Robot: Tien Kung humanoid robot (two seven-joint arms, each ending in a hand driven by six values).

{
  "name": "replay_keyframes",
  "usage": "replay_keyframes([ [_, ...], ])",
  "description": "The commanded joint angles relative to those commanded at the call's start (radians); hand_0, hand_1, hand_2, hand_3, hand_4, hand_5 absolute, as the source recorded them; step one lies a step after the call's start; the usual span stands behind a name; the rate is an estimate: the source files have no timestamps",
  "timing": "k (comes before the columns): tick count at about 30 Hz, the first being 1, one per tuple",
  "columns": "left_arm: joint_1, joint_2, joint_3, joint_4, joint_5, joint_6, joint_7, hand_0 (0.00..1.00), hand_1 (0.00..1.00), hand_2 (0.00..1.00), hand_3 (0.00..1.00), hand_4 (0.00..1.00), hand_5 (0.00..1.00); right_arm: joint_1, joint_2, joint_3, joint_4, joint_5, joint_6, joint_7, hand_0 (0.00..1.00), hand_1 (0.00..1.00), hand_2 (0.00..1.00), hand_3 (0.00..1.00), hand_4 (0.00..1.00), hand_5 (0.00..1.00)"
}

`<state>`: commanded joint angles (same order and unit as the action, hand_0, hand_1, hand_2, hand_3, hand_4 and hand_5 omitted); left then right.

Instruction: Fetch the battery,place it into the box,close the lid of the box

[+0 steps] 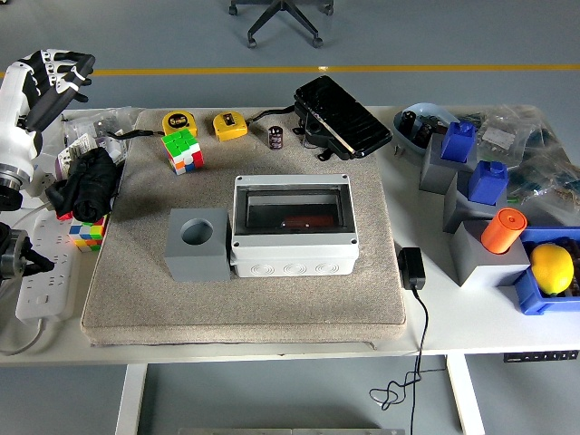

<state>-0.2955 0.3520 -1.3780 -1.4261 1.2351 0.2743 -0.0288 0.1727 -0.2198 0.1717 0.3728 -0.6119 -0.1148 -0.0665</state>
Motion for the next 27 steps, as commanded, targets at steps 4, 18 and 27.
replay_keyframes([
  [4,0.006,-0.002,-0.009,-0.001,-0.006,-0.002,-0.001,0.398,0.532,0.542,0.565,0.998,0.641,-0.007,0.011,-0.007,-0.003,0.007,0.002,-0.002,0.601,0.588,0.573,0.519,0.923,0.451],
  [18,0.007,0.002,-0.028,0.01,-0.006,-0.019,0.012,0.396,0.53,0.541,0.563,0.998,0.637,-0.003,0.011,0.003,-0.005,0.006,0.0,-0.003,0.599,0.588,0.576,0.52,0.926,0.457],
  [27,0.017,0.005,-0.046,0.003,-0.003,-0.026,0.016,0.396,0.53,0.541,0.563,0.998,0.635,-0.006,0.018,0.01,-0.004,0.006,0.001,-0.003,0.599,0.588,0.577,0.52,0.926,0.458],
])
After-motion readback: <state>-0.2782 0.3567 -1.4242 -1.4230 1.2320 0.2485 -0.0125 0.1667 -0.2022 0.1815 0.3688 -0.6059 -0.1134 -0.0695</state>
